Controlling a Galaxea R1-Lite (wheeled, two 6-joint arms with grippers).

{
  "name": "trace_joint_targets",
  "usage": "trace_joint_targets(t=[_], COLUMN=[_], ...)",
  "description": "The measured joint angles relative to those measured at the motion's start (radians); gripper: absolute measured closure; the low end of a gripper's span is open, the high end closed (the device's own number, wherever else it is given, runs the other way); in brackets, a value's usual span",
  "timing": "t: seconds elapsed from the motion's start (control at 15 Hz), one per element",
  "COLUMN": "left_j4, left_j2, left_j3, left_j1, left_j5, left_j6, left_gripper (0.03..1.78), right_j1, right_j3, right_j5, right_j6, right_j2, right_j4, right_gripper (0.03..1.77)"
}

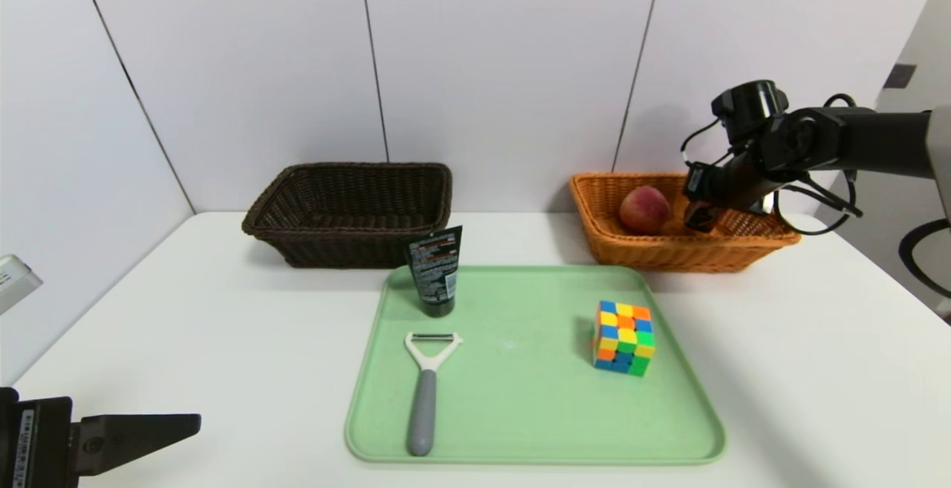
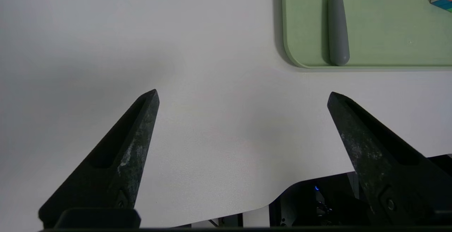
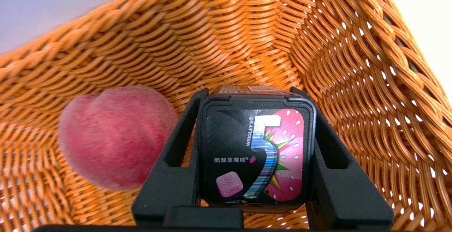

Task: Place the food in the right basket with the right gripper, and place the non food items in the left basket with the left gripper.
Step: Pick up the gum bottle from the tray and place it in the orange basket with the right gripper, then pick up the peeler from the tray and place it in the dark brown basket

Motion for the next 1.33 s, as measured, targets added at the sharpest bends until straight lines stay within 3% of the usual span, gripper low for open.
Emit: trace_joint_targets(t=[0.33,0.6,0.8,1.33], left_j4=[0.000,0.000,0.002,-0.002], left_j2=[0.000,-0.002,-0.007,-0.027], left_j3=[0.004,0.005,0.007,0.005], left_j1=[0.000,0.000,0.000,0.000], left_j5=[-0.002,-0.002,-0.001,0.000], left_j6=[-0.002,-0.003,-0.004,-0.004], left_gripper=[0.12,0.12,0.12,0.12], right_j1=[0.005,0.008,0.008,0.084], right_j3=[0.000,0.000,0.000,0.024], right_j5=[0.000,-0.007,-0.020,-0.011], right_j6=[-0.010,-0.034,-0.035,-0.048], right_j2=[0.015,0.014,0.001,-0.301], right_j4=[0.000,-0.004,-0.004,0.054], right_gripper=[1.01,0.64,0.46,0.22])
